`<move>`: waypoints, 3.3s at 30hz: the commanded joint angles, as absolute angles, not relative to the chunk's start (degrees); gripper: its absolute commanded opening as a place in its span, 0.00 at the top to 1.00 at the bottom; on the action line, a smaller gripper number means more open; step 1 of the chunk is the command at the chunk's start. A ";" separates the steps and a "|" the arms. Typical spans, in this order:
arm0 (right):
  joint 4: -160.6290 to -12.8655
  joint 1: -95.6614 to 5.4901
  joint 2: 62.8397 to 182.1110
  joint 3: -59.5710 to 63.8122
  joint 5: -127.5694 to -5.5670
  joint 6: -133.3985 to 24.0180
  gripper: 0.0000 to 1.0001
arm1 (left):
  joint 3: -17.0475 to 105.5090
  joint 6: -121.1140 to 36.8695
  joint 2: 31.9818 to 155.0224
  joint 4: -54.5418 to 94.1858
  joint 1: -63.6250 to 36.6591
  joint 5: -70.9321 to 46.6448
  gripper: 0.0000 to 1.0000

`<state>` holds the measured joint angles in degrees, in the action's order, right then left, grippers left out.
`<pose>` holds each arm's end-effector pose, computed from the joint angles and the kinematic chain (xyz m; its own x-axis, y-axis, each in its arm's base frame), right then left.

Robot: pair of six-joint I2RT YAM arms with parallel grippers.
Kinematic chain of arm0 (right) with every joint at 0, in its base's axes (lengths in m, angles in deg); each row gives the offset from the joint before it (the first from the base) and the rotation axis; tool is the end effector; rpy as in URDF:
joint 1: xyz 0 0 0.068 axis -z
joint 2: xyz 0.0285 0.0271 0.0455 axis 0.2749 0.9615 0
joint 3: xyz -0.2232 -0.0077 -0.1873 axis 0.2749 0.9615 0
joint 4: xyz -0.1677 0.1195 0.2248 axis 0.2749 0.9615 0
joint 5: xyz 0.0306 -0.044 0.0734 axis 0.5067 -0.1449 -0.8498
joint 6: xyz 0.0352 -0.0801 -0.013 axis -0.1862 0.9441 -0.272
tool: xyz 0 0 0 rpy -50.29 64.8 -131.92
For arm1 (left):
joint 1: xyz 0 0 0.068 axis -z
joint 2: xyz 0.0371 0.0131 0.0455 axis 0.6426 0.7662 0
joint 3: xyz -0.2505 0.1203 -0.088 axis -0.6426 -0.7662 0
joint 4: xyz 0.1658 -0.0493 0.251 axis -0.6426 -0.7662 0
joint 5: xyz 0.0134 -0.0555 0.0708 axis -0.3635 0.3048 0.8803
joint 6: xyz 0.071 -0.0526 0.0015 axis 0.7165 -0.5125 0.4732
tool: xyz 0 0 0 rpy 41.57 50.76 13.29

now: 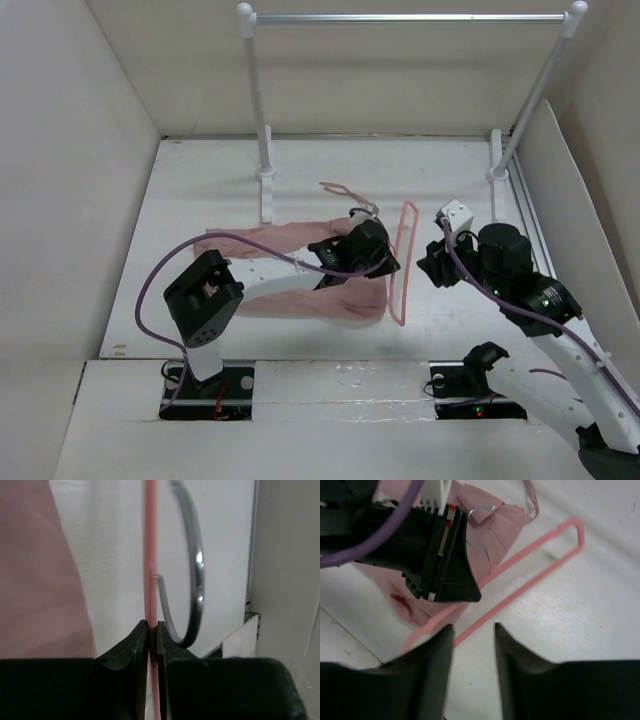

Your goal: Place the trousers on the hanger

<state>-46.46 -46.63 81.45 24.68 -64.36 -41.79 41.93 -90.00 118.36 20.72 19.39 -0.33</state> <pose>0.1747 0.1124 0.3486 -0.3382 -0.3234 -0.8838 -0.6192 0.7837 -0.0498 0.2522 -0.4166 0.2267 -0.8346 -0.2775 -0.4758 0.2204 0.6234 -0.7502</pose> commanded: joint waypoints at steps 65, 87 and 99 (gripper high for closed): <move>-88.48 -33.70 124.62 33.98 -85.73 -53.50 0.64 | 27.78 -106.22 122.51 29.49 24.44 23.01 1.00; -95.68 -37.93 131.92 38.55 -83.18 -59.29 0.55 | 25.94 -106.48 121.72 29.76 24.44 22.57 1.00; -104.66 -35.04 135.27 43.39 -90.65 -64.13 1.00 | 27.25 -105.52 122.07 26.96 24.44 23.54 1.00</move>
<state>-103.33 -36.43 135.54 41.42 -88.10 -63.14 27.04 -106.42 122.17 31.59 24.42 22.77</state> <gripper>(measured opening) 0.028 0.032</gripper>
